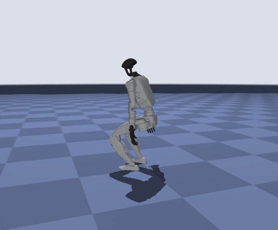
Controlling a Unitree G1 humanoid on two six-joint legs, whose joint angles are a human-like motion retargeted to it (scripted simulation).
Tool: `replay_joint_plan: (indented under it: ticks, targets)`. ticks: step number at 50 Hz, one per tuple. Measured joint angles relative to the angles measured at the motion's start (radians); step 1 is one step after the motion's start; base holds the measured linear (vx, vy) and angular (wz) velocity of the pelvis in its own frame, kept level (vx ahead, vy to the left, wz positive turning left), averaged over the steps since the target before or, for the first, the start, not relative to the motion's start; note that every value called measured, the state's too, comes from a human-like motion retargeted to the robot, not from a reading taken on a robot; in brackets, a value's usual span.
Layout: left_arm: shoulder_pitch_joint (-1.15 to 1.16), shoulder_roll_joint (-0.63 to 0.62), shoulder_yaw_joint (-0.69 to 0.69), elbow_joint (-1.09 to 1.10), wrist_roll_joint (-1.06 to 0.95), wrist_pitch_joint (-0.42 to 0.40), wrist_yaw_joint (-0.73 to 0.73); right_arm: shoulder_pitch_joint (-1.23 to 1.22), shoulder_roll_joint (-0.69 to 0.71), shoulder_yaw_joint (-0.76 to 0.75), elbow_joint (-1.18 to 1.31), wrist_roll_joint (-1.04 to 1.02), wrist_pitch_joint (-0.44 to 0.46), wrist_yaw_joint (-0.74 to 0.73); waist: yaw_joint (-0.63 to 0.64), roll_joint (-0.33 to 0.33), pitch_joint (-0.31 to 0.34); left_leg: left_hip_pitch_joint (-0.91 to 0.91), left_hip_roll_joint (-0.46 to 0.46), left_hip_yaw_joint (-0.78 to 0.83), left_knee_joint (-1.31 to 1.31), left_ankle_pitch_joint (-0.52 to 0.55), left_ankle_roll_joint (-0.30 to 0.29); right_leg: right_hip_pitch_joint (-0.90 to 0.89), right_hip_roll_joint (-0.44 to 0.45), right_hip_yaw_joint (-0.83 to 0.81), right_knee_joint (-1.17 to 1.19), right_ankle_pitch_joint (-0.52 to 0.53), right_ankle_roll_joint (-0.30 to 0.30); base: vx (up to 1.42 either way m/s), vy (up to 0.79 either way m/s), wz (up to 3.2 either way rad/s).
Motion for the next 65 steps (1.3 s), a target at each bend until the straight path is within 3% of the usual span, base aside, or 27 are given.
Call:
replay_joint_plan:
  ticks: [65]
  targets:
    - [-0.004,0.013,0.048,-0.061,0.023,0.007,0.002,-0.014,-0.065,0.01,-0.1,-0.135,0.022,0.043,-0.03,0.022,-0.037,0.03,-0.015,0.009,0.099,0.035,0.0,0.016,-0.022,0.035,0.111,0.038,0.016,0.0,0.0,0.0]
